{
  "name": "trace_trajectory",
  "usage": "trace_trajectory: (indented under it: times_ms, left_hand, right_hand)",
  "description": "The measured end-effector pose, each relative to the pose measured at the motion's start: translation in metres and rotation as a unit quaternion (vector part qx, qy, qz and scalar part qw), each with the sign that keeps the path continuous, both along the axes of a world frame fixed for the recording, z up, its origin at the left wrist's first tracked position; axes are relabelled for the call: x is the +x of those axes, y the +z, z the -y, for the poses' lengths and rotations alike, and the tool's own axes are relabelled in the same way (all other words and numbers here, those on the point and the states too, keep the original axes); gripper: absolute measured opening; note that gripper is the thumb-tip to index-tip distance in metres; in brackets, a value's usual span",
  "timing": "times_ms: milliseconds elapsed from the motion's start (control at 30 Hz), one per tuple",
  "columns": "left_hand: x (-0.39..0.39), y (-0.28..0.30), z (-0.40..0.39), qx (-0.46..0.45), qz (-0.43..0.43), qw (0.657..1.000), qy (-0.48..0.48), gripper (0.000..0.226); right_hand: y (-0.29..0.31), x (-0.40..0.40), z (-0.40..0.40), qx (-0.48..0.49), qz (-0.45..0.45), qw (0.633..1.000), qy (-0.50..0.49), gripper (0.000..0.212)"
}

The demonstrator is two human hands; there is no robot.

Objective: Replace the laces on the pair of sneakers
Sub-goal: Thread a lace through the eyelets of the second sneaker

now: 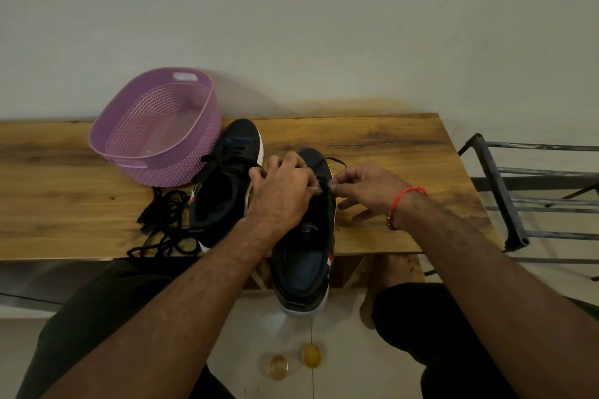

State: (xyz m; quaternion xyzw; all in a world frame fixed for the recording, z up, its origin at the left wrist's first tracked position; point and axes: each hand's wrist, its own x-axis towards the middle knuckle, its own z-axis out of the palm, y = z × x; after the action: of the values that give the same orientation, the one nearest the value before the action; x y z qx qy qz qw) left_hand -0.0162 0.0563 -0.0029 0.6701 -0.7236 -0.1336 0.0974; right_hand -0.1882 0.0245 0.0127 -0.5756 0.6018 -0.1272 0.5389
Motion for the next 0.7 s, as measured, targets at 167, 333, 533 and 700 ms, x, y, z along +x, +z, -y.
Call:
trace_trajectory:
  times_ms: [167, 333, 533, 700]
  left_hand:
    - [0.002, 0.003, 0.0, 0.0, 0.016, 1.0, -0.001, 0.015]
    - [0.006, 0.005, 0.002, 0.015, 0.012, 1.0, -0.011, 0.016]
    - [0.023, 0.017, 0.008, -0.064, -0.113, 0.985, 0.116, 0.008]
    - [0.041, 0.023, 0.011, -0.121, -0.165, 0.967, 0.151, 0.01]
  right_hand:
    - [0.0, 0.002, 0.0, -0.017, -0.014, 1.0, 0.008, 0.004]
    - [0.002, 0.006, -0.002, -0.019, -0.013, 1.0, 0.006, 0.032]
    - [0.004, 0.007, 0.001, -0.03, -0.04, 0.998, 0.028, 0.018]
    - [0.004, 0.006, 0.002, -0.025, -0.032, 0.999, 0.026, 0.016]
